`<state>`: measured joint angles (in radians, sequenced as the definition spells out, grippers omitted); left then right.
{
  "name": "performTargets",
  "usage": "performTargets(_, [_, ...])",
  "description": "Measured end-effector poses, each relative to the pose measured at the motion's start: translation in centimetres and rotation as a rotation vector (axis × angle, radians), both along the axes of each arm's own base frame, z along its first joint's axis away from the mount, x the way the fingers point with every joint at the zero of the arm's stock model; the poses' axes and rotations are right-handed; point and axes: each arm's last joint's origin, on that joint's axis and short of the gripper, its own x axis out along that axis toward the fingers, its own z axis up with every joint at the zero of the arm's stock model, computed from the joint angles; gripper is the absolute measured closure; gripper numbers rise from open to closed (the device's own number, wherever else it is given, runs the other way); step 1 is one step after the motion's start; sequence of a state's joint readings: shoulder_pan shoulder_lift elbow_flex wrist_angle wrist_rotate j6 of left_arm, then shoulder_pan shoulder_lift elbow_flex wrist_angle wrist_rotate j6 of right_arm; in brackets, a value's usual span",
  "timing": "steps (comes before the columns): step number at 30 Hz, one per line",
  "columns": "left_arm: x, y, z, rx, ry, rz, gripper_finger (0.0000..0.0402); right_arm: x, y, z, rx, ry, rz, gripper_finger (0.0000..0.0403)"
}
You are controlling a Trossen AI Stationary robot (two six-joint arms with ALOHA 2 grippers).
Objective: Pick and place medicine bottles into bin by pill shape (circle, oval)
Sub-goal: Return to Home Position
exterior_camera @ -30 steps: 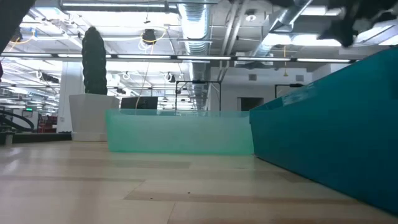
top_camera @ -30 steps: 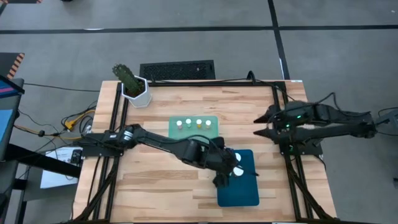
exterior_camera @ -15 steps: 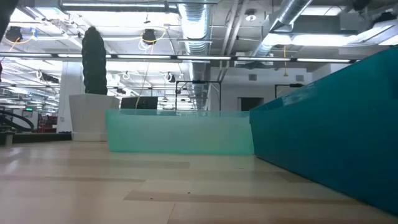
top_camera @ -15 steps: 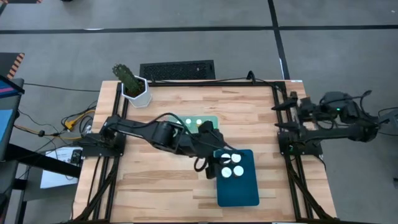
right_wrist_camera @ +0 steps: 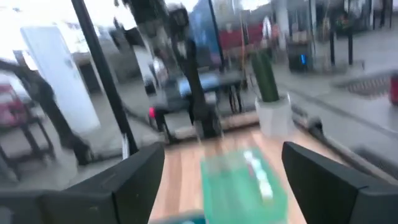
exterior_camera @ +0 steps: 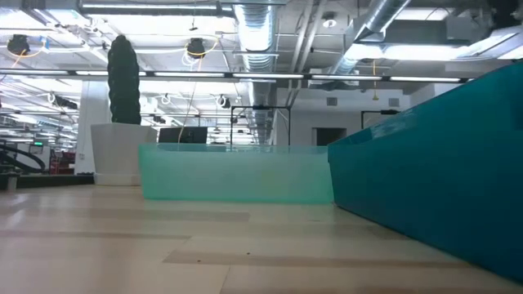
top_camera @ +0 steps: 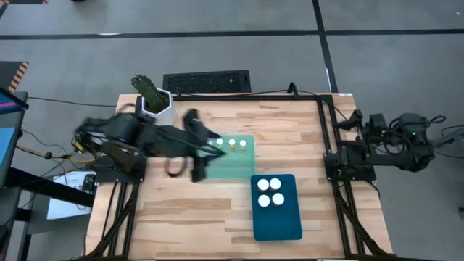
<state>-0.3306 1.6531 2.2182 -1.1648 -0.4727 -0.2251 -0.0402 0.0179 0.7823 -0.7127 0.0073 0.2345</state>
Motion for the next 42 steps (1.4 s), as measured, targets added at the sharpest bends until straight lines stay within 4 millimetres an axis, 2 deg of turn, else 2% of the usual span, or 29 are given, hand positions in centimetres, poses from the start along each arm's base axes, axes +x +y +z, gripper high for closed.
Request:
performTargets(2, [-2.8,0.5,0.0,0.017,-0.006,0.023,0.0154,1.1,0.0,0.2,0.001,-0.018,-0.003,0.0069])
performTargets(4, [-5.6,1.1,-0.4,0.013,-0.032,0.034,0.0154,2.1,-0.1,-0.7,0.002,0.012,-0.004,0.0069])
performTargets(8, [-11.4,2.9,-3.6,-0.043,-0.109,0.040,0.0154,3.5,-0.2,-1.2,-0.009,-0.081,-0.012,0.0069])
performTargets(13, [-16.6,5.0,-11.2,-0.158,-0.293,0.038,0.0154,5.7,-0.4,-3.0,-0.005,-0.136,-0.064,0.0069])
performTargets(18, [-19.7,6.2,-20.1,-0.273,-0.437,-0.008,0.0154,7.5,-0.9,-5.5,0.023,-0.135,-0.160,0.0069])
performTargets(21, [-21.3,6.7,-23.9,-0.353,-0.543,-0.070,0.0154,8.4,-1.0,-6.9,0.028,-0.152,-0.164,0.0069])
performTargets(23, [-21.7,6.8,-26.1,-0.392,-0.584,-0.088,0.0154,8.9,-1.0,-7.7,0.039,-0.172,-0.163,0.0069])
performTargets(25, [-21.2,6.6,-27.1,-0.381,-0.545,-0.090,0.0154,9.2,-1.0,-8.6,0.045,-0.177,-0.162,0.0069])
performTargets(28, [-20.4,6.2,-27.4,-0.389,-0.543,-0.125,0.0154,9.8,-1.1,-10.2,0.062,-0.168,-0.161,0.0069])
performTargets(31, [-20.0,5.9,-29.5,-0.378,-0.464,-0.138,0.0154,10.4,-1.2,-12.3,0.093,-0.165,-0.173,0.0069])
performTargets(34, [-19.9,5.8,-29.7,-0.427,-0.560,-0.169,0.0154,10.9,-1.1,-14.1,0.117,-0.159,-0.163,0.0069])
performTargets(37, [-19.4,5.4,-31.4,-0.434,-0.530,-0.242,0.0154,11.0,-1.0,-14.3,0.118,-0.134,-0.153,0.0069])
performTargets(42, [-19.1,5.0,-32.4,-0.459,-0.567,-0.346,0.0154,10.9,-0.9,-14.3,0.093,-0.130,-0.149,0.0069])
